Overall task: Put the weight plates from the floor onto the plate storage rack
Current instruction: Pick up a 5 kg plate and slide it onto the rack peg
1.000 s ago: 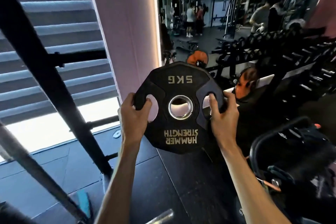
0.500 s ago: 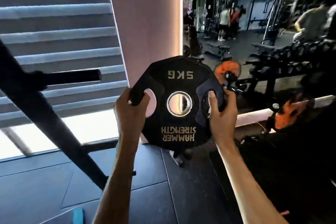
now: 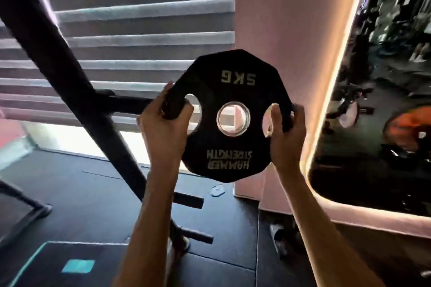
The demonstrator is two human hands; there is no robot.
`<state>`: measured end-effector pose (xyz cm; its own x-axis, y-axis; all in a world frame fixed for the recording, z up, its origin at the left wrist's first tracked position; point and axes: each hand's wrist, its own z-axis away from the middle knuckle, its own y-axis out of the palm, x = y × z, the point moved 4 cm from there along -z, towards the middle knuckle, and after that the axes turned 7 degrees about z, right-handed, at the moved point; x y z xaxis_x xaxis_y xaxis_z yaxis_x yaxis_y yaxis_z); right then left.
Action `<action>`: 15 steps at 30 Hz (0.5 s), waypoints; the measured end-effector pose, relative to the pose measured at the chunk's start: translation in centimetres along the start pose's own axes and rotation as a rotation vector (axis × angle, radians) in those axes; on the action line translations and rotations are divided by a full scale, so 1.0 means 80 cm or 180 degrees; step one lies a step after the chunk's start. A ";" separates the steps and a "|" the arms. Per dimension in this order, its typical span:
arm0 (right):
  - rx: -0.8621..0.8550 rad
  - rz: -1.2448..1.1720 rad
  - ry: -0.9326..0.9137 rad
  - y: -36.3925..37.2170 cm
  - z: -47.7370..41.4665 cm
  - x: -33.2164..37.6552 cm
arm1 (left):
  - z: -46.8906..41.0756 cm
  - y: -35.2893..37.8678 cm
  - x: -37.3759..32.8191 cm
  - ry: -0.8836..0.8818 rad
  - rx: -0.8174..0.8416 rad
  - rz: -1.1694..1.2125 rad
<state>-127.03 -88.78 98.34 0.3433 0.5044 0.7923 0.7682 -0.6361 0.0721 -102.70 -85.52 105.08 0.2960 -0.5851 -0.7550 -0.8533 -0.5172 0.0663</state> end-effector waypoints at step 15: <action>0.1704 -0.1094 0.0061 0.210 -0.054 -0.067 | -0.020 0.005 0.007 0.0013 -0.1786 -0.1448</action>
<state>-118.31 -104.71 97.95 0.0233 0.6142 0.7888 0.9982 -0.0574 0.0152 -102.22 -87.08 105.69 0.5721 -0.2372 -0.7851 -0.2963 -0.9524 0.0718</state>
